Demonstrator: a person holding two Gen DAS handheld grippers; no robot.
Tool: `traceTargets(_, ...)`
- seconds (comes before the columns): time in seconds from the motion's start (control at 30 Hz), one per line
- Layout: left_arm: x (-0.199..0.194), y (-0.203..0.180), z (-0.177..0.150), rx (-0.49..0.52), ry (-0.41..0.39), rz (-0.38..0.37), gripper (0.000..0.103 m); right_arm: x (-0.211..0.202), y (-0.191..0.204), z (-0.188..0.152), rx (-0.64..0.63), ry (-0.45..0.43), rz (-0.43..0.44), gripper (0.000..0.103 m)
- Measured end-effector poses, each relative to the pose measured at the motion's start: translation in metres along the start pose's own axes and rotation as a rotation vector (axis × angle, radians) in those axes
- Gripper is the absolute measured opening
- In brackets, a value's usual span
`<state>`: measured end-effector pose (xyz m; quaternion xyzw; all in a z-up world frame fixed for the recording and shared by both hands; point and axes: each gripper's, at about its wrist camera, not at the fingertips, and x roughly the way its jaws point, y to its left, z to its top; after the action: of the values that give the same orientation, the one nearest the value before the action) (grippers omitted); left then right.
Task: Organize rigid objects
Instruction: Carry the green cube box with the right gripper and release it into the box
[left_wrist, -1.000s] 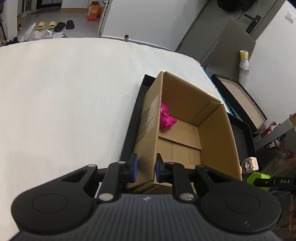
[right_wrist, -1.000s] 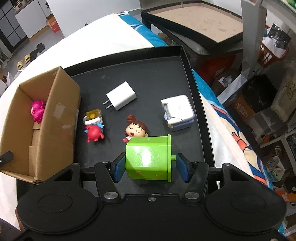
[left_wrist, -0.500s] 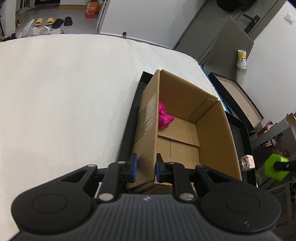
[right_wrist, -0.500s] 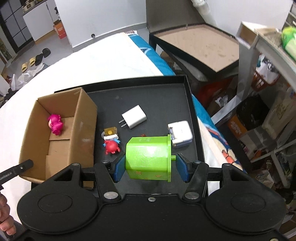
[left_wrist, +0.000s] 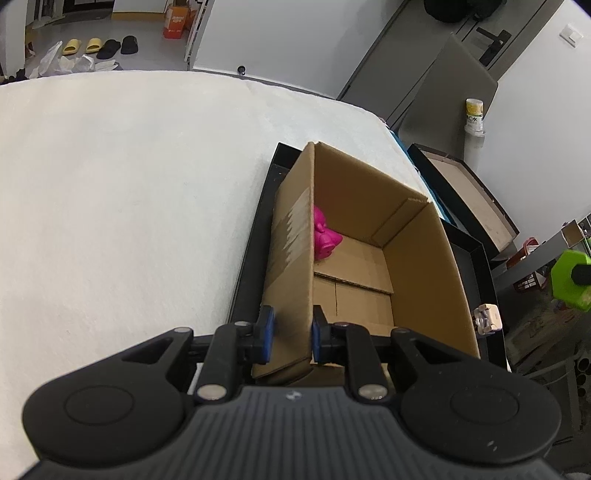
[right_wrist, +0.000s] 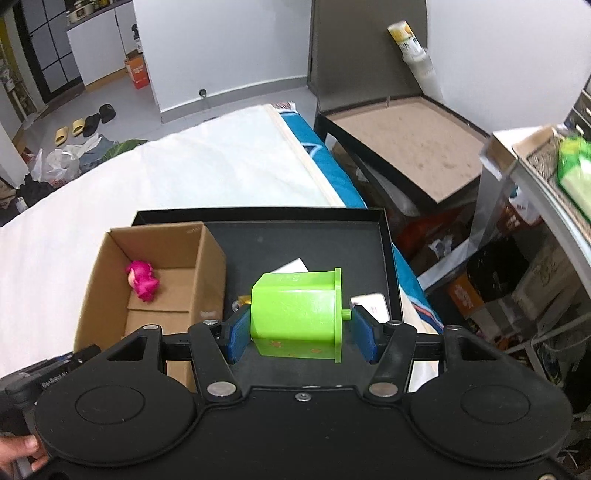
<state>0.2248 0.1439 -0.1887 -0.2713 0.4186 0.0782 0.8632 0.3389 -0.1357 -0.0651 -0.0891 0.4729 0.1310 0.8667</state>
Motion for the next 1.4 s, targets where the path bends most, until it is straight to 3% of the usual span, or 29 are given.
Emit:
traceTargets(0.6,-0.004,0.01,0.001,-0.006,0.008,-0.037,0.019,-0.005,0.048,0.012,-0.069,-0.015,0.008,0.056)
traceTargets(1.4,-0.007,0.017,0.001,-0.033,0.005,-0.071,0.02,0.036,0.13,0.012,-0.207,0.033,0.016,0.056)
